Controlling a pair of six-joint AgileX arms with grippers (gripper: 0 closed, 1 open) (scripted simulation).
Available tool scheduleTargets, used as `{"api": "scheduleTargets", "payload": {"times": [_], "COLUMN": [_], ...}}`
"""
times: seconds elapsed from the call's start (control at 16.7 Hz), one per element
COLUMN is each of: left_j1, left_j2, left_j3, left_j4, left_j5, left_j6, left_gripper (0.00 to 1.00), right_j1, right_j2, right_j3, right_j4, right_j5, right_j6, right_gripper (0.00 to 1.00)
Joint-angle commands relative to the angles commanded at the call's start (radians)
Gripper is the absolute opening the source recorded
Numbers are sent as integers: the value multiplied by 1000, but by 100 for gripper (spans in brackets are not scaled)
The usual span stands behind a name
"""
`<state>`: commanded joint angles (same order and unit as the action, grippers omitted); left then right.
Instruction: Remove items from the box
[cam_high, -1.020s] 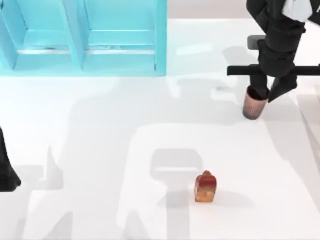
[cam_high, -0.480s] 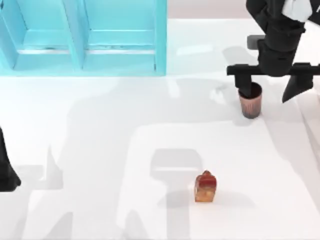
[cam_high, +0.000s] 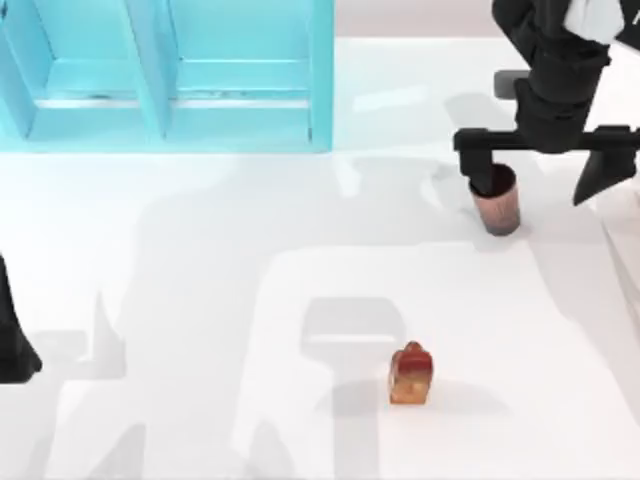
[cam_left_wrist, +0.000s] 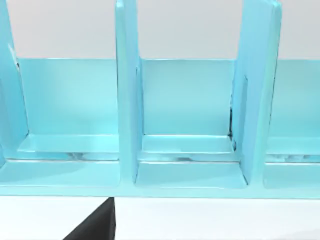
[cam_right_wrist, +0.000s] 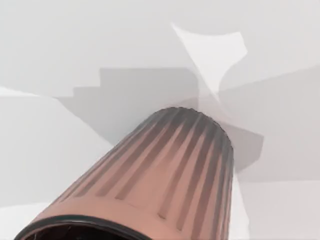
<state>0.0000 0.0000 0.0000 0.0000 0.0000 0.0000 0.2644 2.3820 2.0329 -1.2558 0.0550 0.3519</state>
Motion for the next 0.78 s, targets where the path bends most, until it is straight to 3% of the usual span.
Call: {"api": "scheduleTargets", "payload": {"times": [0.24, 0.78], "left_j1": [0, 0], "left_j2": [0, 0], "left_j3": [0, 0], "left_j4": [0, 0], "left_j5": [0, 0], "left_j6": [0, 0], "left_gripper": [100, 100], "right_j1": [1, -2], "right_j2": [29, 82], "right_j3": [73, 536], "right_j4": [-70, -452], "right_j5": [1, 1], "right_j6": [1, -1], "right_gripper": [100, 100]}}
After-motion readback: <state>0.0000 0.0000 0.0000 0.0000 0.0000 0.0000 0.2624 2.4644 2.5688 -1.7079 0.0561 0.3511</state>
